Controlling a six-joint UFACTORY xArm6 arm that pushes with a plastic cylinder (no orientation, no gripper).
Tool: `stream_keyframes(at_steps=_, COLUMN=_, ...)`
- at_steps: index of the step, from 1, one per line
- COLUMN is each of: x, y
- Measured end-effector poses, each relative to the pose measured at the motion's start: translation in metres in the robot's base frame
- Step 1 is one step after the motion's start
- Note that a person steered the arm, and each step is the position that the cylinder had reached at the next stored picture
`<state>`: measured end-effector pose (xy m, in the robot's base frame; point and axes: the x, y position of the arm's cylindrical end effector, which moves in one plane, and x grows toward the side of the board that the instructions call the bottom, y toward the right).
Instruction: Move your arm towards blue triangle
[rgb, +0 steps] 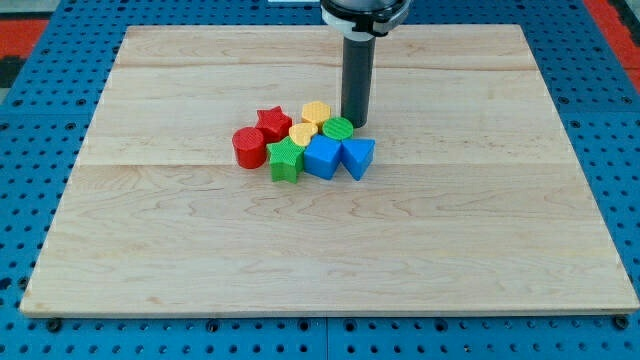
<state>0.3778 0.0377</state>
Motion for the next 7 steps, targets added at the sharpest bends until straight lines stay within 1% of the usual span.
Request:
stream_keyframes(at_steps=5, x=-0.004, y=0.005)
stream_keyframes(at_steps=6, x=-0.005, y=0.034)
stream_keyframes(at_steps=7, x=-0.005, y=0.083)
